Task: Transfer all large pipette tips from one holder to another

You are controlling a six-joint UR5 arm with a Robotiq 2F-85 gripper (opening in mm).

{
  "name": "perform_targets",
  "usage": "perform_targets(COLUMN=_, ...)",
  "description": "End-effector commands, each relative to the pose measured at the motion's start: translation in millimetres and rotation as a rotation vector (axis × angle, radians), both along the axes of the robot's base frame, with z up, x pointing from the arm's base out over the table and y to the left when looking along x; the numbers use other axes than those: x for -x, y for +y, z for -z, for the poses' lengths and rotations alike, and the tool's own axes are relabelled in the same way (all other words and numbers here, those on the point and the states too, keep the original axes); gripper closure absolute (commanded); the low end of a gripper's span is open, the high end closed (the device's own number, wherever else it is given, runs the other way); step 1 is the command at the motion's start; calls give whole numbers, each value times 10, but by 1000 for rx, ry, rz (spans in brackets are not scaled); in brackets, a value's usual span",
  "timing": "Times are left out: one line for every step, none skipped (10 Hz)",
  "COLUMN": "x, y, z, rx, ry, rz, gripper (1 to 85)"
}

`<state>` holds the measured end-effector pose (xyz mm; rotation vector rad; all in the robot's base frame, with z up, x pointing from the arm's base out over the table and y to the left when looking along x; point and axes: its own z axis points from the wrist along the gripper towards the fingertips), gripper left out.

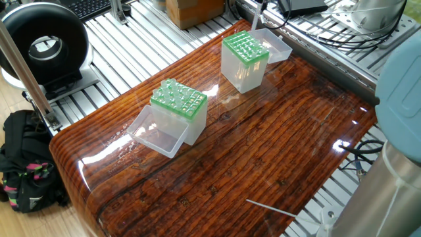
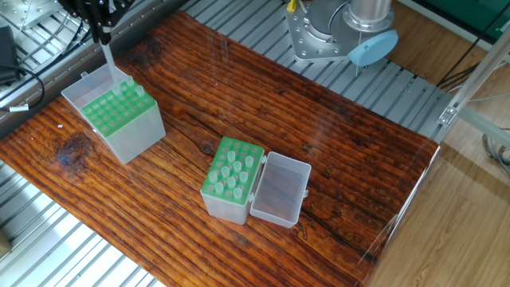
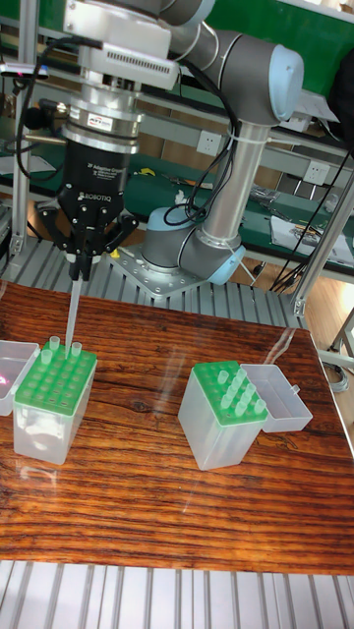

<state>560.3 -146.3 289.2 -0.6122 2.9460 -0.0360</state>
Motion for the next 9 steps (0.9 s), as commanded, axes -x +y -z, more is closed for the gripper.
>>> perform_targets(x=137, y=-69, z=76, rx=-25, ry=20, rz=-6, gripper=797)
perform_targets(x=176, y=-78, z=73, rx=-25, ry=22, rz=-6, gripper=797)
perform_targets(x=179, y=-70, z=72, rx=-28, ry=22, rz=-5, gripper=797)
perform_targets(x=161, y=-51, z=73, rx=-34, ry=19, rz=-5, gripper=797)
perform_targets(x=150, y=-60, z=79, rx=-30, ry=19, rz=-6, gripper=797)
perform_targets(x=143, y=-85, z=84, rx=-20, ry=19, rz=-9, gripper=797)
perform_targets(x=148, y=-102, z=92, rx=-17, ry=20, rz=-11, gripper=797)
perform_targets(x=145, y=-109, z=92, rx=-17, ry=19, rz=-12, gripper=797)
perform_targets(x=140, y=-101, z=92, rx=-20, ry=17, rz=-12, gripper=797)
